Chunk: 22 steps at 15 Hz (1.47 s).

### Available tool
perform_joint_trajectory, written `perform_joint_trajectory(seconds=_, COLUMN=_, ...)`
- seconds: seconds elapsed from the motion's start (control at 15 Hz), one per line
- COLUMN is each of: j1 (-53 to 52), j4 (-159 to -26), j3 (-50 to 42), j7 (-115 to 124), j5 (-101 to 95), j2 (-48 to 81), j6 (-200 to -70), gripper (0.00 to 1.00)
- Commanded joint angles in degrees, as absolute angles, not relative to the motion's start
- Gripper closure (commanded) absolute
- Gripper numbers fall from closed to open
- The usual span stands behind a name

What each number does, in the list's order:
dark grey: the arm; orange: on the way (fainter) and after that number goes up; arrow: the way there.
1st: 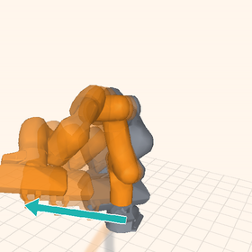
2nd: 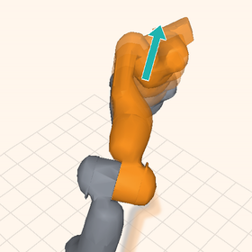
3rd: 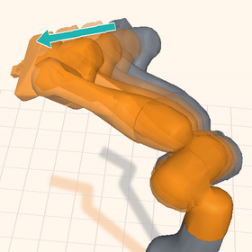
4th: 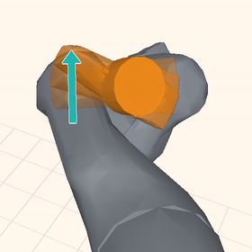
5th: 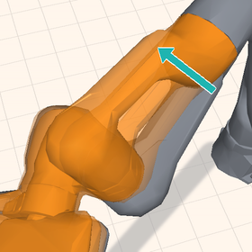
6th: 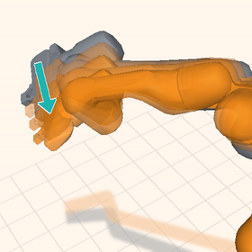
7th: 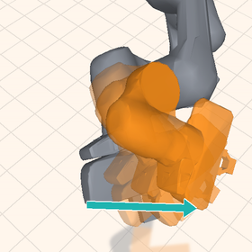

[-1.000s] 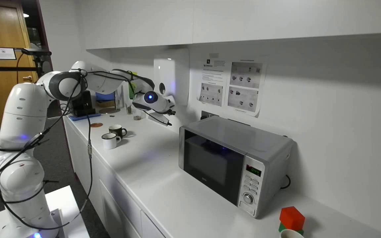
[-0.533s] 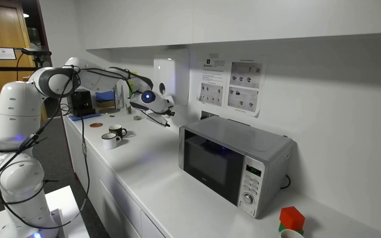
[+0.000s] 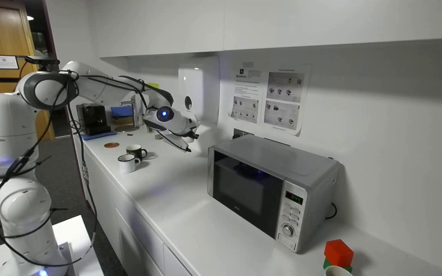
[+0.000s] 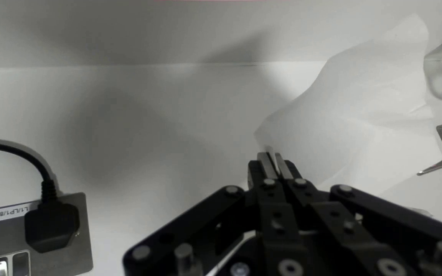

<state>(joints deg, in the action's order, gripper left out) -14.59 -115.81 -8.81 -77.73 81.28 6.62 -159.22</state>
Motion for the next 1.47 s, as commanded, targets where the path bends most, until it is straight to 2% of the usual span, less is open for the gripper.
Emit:
perform_joint_trajectory(seconds=0.0, j1=-14.62, j4=-121.94, j3=-9.2, j7=-75.5, j5=78.87, j2=0.45, j6=-158.67, gripper=1.0)
perform_joint_trajectory(seconds=0.8, j1=-13.33, j4=-135.46, j3=-8.97, j7=-48.66, j5=51.1, j2=-9.89, j6=-155.65, gripper=1.0)
perform_joint_trajectory(seconds=1.27, j1=-12.82, j4=-136.65, j3=-9.09, j7=-42.08, j5=46.68, j2=-13.45, j6=-149.06, gripper=1.0)
perform_joint_trajectory(seconds=1.4, j1=-10.04, j4=-136.2, j3=-6.62, j7=-41.81, j5=48.33, j2=-13.93, j6=-146.45, gripper=1.0)
